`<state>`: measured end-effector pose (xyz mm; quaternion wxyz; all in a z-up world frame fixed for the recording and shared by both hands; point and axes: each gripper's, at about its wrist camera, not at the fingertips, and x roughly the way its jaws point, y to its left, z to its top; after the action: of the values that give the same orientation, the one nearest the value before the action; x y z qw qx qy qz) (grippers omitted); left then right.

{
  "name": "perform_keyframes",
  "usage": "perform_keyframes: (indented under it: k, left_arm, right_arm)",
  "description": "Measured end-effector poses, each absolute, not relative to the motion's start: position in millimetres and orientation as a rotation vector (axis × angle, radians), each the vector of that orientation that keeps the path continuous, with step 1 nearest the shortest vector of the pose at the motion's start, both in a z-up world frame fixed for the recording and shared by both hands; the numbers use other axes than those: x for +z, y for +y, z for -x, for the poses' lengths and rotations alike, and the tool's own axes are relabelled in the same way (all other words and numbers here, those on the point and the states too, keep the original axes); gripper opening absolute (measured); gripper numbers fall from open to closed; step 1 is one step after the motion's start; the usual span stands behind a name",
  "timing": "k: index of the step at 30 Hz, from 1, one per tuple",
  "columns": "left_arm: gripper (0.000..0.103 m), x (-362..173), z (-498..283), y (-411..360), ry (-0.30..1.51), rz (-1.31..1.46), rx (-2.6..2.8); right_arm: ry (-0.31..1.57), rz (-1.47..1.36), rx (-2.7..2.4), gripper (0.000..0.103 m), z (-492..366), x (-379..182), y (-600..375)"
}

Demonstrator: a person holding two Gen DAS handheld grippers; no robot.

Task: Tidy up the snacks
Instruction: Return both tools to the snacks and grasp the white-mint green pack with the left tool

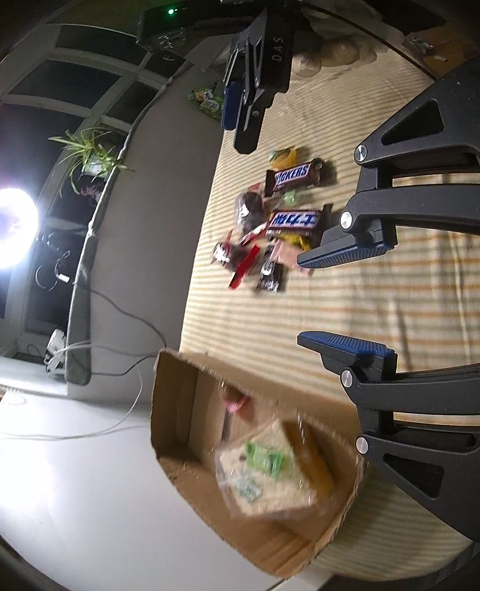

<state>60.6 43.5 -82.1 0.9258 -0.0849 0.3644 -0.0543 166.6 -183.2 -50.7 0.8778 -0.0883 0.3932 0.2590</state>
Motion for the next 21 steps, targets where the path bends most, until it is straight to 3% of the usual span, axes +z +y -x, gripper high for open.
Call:
perform_keyframes:
  k: [3, 6, 14, 21]
  left_arm:
    - [0.034, -87.1, -61.5, 34.0, 0.767, 0.174, -0.14]
    - [0.034, -92.4, -60.1, 23.7, 0.792, 0.18, -0.17]
    - [0.034, -113.7, -50.9, -9.2, 0.896, 0.199, -0.273]
    - [0.034, -124.2, -51.4, -20.7, 0.948, 0.199, -0.29]
  right_arm:
    - [0.847, 0.174, 0.533, 0.082, -163.5, -59.1, -194.3]
    - [0.891, 0.16, 0.537, 0.066, -161.8, -69.8, -198.9]
    - [0.985, 0.155, 0.587, 0.051, -156.7, -101.1, -186.2]
    - [1.03, 0.124, 0.59, 0.05, -163.0, -114.8, -182.5]
